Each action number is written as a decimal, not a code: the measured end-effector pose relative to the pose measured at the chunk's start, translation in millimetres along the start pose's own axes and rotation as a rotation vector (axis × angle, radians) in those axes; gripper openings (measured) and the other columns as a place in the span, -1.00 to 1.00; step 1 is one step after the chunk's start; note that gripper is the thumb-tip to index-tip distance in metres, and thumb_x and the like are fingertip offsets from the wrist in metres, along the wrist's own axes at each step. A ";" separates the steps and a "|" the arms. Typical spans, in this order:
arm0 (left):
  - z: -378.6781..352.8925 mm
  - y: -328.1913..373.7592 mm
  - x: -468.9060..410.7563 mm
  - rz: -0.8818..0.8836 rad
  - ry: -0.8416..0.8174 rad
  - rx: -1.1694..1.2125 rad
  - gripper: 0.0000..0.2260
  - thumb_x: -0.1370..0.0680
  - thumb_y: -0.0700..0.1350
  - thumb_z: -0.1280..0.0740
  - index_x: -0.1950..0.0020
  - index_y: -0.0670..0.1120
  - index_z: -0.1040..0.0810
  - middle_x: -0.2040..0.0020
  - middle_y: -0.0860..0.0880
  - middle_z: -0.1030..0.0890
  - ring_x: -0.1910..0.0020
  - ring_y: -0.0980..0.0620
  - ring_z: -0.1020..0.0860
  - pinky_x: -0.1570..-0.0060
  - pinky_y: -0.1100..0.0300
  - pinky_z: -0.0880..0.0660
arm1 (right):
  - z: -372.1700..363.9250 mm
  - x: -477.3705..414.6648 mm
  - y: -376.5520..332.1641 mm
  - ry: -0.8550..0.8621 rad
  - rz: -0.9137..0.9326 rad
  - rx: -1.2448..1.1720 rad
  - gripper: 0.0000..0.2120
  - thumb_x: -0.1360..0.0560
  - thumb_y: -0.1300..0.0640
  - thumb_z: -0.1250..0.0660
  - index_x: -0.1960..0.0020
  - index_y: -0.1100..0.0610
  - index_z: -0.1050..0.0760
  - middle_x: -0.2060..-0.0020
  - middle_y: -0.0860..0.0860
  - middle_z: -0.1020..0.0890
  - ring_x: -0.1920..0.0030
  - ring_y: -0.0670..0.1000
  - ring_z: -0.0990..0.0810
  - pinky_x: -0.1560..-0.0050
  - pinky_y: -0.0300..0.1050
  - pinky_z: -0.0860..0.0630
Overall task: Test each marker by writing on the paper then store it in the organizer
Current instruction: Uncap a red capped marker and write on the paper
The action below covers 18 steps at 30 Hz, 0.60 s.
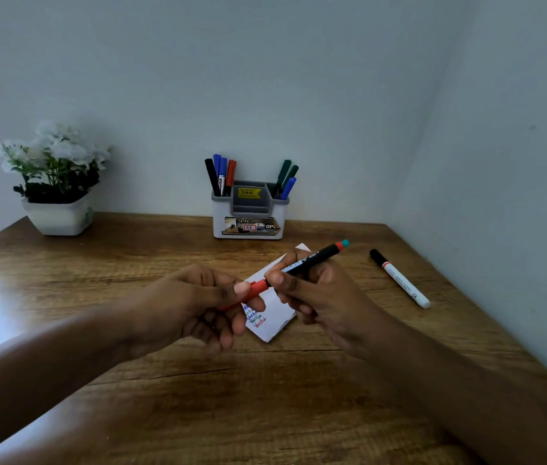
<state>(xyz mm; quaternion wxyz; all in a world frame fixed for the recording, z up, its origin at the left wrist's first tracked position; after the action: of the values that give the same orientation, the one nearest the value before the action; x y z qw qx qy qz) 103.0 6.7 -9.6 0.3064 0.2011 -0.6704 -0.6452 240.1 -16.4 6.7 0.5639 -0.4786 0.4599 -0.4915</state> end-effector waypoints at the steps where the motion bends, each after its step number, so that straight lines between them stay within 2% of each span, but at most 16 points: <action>1: 0.0 0.3 -0.8 0.006 0.019 0.000 -0.73 -0.45 0.01 -0.31 0.09 -0.16 -0.67 0.36 -0.12 -0.60 0.46 0.04 -0.55 0.46 0.26 -0.51 | 0.9 -0.6 0.8 0.004 -0.013 -0.015 -0.83 -0.34 0.00 -0.39 0.16 0.08 -0.54 0.48 -0.08 -0.50 0.49 -0.13 -0.28 0.48 -0.27 -0.20; 5: -3.1 2.0 -2.4 0.018 0.048 -0.013 -0.74 -0.45 -0.05 -0.28 0.09 -0.21 -0.66 0.41 -0.09 -0.55 0.53 0.09 -0.49 0.52 0.29 -0.47 | -2.2 1.7 3.2 -0.019 -0.026 -0.045 -0.82 -0.30 -0.02 -0.40 0.20 0.06 -0.52 0.47 -0.06 -0.48 0.51 -0.16 -0.27 0.49 -0.27 -0.18; 8: -3.4 8.4 -3.4 0.006 0.070 -0.030 -0.73 -0.45 -0.04 -0.28 0.06 -0.21 -0.65 0.41 -0.08 -0.56 0.52 0.09 -0.49 0.52 0.29 -0.46 | 0.6 0.2 -1.8 -0.025 0.001 -0.055 -0.81 -0.32 0.00 -0.39 0.15 0.09 -0.54 0.47 -0.05 -0.50 0.52 -0.16 -0.28 0.50 -0.29 -0.19; 12: -1.8 22.2 -13.3 -0.051 0.122 -0.140 -0.67 -0.44 0.01 -0.28 -0.03 -0.19 -0.63 0.28 -0.09 -0.68 0.36 0.05 -0.62 0.37 0.27 -0.55 | 10.2 -0.3 -11.0 0.046 0.047 -0.031 -0.78 -0.31 -0.02 -0.37 0.11 0.07 -0.56 0.38 -0.04 -0.57 0.46 -0.15 -0.39 0.50 -0.30 -0.30; 15: 16.9 29.5 -24.9 -0.137 0.275 -0.255 -0.68 -0.42 0.08 -0.30 -0.04 -0.07 -0.63 0.08 -0.02 -0.72 0.11 0.07 -0.66 0.16 0.24 -0.60 | 27.3 -3.7 -20.1 0.158 0.106 -0.054 -0.81 -0.36 -0.01 -0.32 0.08 0.06 -0.53 0.27 -0.07 -0.63 0.24 -0.10 -0.56 0.39 -0.22 -0.45; 17: 43.0 32.7 -32.1 -0.231 0.481 -0.319 -0.74 -0.46 0.05 -0.34 -0.11 0.03 -0.60 0.01 0.07 -0.68 0.00 0.13 -0.62 -0.04 0.16 -0.58 | 46.9 -9.4 -32.0 0.222 0.167 -0.066 -0.91 -0.49 0.06 -0.23 0.07 0.06 -0.46 0.19 -0.04 -0.66 0.08 -0.02 -0.63 0.23 -0.13 -0.56; 18: 57.8 32.4 -35.8 -0.270 0.590 -0.314 -0.74 -0.49 0.01 -0.37 -0.17 0.05 -0.58 -0.06 0.10 -0.65 -0.05 0.14 -0.59 -0.12 0.11 -0.55 | 56.7 -13.8 -39.7 0.234 0.193 -0.034 -0.93 -0.54 0.07 -0.19 0.07 0.05 -0.43 0.18 -0.04 -0.66 0.06 -0.01 -0.65 0.14 -0.10 -0.58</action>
<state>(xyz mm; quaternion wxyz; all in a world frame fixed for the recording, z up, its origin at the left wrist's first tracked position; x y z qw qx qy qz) 94.5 76.2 18.2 0.4257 0.4159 -0.4133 -0.6892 290.4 0.0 53.5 0.5427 -0.3812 0.5746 -0.4796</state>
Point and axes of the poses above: each hand's wrist, its own x-axis away from the middle knuckle, its own z-axis out of the back of the hand, y = z × x, the point moved 7 cm from there along -x, towards the middle knuckle
